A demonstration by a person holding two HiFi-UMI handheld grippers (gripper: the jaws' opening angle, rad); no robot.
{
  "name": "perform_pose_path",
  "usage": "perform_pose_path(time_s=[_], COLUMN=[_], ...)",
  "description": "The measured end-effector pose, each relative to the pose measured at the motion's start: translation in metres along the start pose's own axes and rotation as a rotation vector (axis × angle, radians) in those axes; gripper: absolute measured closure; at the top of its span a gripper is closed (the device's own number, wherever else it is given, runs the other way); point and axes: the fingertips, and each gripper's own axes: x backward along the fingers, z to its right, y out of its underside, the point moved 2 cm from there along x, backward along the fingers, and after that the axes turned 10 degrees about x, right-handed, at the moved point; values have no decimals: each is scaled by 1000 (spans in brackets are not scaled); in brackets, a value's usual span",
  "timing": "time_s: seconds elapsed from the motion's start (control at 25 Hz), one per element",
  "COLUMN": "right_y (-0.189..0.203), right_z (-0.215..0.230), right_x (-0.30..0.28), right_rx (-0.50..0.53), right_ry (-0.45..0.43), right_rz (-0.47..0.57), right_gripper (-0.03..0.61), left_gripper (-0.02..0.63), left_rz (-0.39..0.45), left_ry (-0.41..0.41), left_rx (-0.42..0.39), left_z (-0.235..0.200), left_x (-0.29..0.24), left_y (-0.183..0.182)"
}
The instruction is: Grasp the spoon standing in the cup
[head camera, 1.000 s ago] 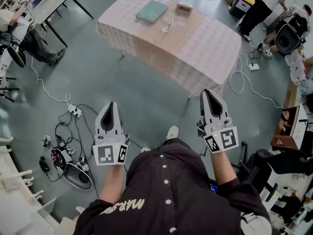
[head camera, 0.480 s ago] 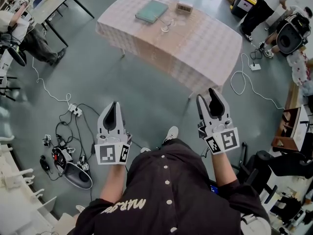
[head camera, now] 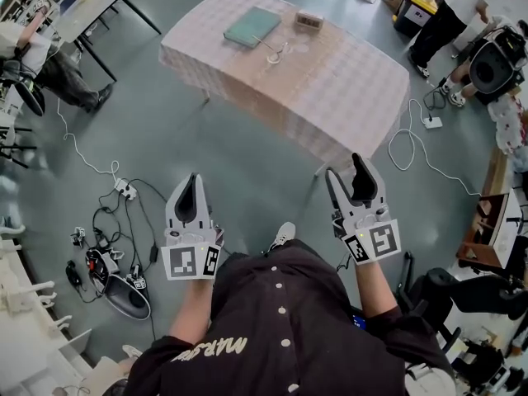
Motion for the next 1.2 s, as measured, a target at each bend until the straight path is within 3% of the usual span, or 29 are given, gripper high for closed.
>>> perform_pose_path(time_s=[0.28,0.68,1.2], right_y=[7,29,27], right_z=[28,38,63], right_x=[-8,-43,-167], right_rx=[-4,-5,33], right_ry=[-27,-21,29], right_rz=[-4,-40,-22], right_gripper=[334,337,345], left_gripper=[604,604,604], left_rz=[-8,-30,-26], left_ry=[3,4,51], left_rx=[-1,12,49], left_z=[25,-1,-64], left_x=[-21,-62,-178], left_y=[6,17,7])
